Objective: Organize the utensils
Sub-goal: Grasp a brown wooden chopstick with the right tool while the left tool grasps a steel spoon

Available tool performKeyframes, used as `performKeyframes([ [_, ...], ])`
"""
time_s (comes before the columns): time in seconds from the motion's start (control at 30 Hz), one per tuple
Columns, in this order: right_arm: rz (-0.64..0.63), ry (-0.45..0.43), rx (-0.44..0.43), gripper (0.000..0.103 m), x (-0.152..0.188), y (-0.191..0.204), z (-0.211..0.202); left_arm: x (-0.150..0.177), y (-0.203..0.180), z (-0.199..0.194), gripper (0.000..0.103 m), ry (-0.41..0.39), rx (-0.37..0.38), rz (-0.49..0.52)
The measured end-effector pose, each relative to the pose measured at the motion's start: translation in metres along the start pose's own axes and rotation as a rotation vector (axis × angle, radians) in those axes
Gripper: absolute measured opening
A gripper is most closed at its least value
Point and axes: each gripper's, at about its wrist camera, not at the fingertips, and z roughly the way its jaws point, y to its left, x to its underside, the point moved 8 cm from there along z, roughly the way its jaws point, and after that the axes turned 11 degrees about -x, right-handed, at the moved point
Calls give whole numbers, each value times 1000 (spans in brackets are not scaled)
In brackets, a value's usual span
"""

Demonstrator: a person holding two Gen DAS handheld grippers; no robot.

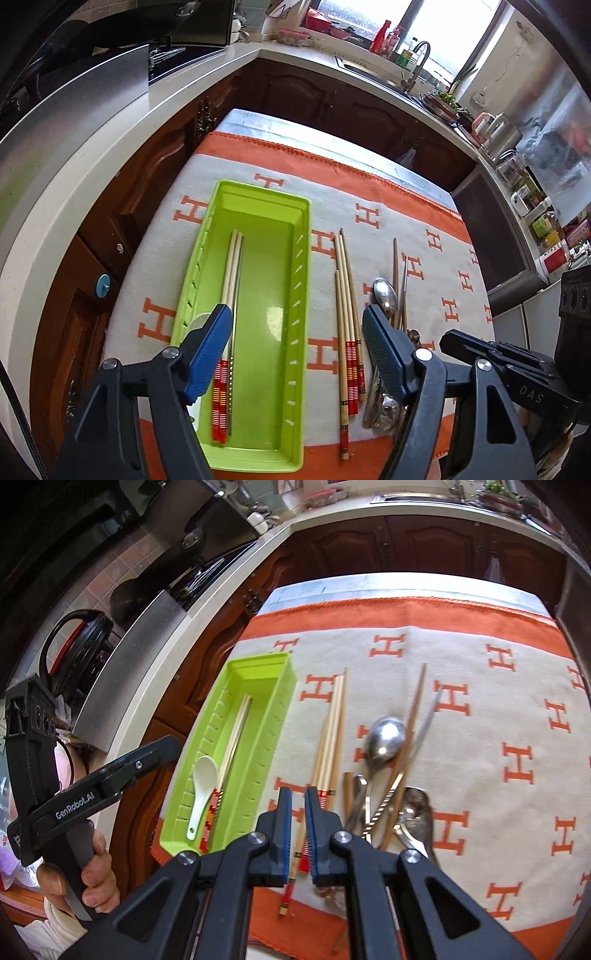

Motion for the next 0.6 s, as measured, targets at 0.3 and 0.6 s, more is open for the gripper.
performKeyframes([
  [0.3, 85, -53, 23, 8, 0, -43, -23, 12, -55, 19, 58, 50, 46, 88],
  [0.6, 161, 0, 1, 8, 14, -81, -4, 30, -92, 58, 35, 133, 65, 147],
])
